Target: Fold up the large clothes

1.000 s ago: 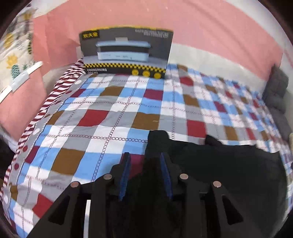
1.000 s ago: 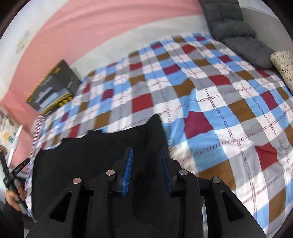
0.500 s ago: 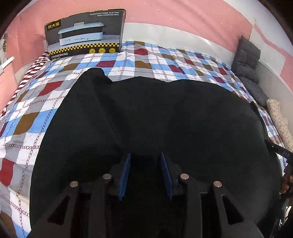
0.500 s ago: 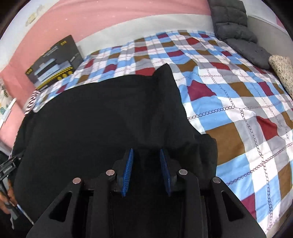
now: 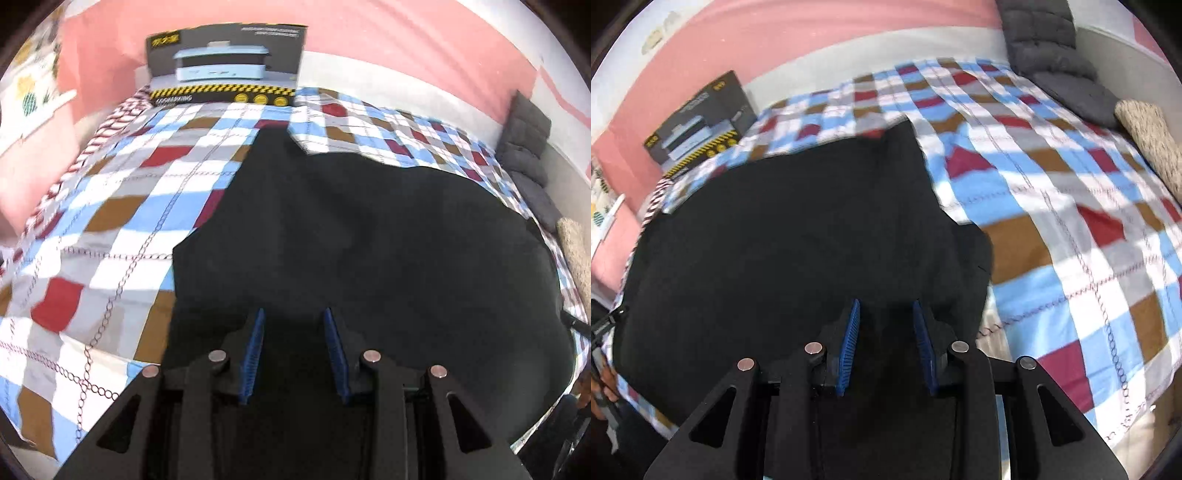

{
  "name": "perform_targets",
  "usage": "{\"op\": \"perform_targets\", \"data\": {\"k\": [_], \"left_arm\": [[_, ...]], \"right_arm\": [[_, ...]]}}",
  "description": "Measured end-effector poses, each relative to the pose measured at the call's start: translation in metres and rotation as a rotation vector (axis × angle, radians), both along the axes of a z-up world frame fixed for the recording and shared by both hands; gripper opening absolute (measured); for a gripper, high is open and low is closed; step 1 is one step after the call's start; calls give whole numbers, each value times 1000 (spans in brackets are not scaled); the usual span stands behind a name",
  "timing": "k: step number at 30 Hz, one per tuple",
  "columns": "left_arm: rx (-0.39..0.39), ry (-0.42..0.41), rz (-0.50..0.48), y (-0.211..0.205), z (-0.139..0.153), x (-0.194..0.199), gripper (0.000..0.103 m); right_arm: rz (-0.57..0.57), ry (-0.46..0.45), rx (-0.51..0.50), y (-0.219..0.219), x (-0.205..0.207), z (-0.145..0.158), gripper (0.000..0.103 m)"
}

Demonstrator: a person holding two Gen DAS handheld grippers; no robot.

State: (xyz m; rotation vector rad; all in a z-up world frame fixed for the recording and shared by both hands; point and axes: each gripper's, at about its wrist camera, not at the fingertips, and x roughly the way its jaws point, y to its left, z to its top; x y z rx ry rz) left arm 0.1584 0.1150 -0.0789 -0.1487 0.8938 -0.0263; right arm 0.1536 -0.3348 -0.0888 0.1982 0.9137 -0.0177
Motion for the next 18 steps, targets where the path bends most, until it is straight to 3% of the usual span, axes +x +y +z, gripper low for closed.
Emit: {"op": "perform_targets", "data": {"k": [3,6,10,14,18], "left_arm": [[26,3,14,-3,7,3,36],[-1,-3,9,-6,16,11,36],[27,-37,-14,-19,28,42,36],[103,-10,-1,-20,16,79,36],[92,-7,-12,-13,-2,88,36]], "right_arm": [[-38,5,0,-4,6,7,29],[-36,-23,18,-3,14,21,29],[-9,-63,33,3,41,33,29],[-24,-13,-11,-1,79,10,29],[-61,30,1,-17,92,-13,29]]}}
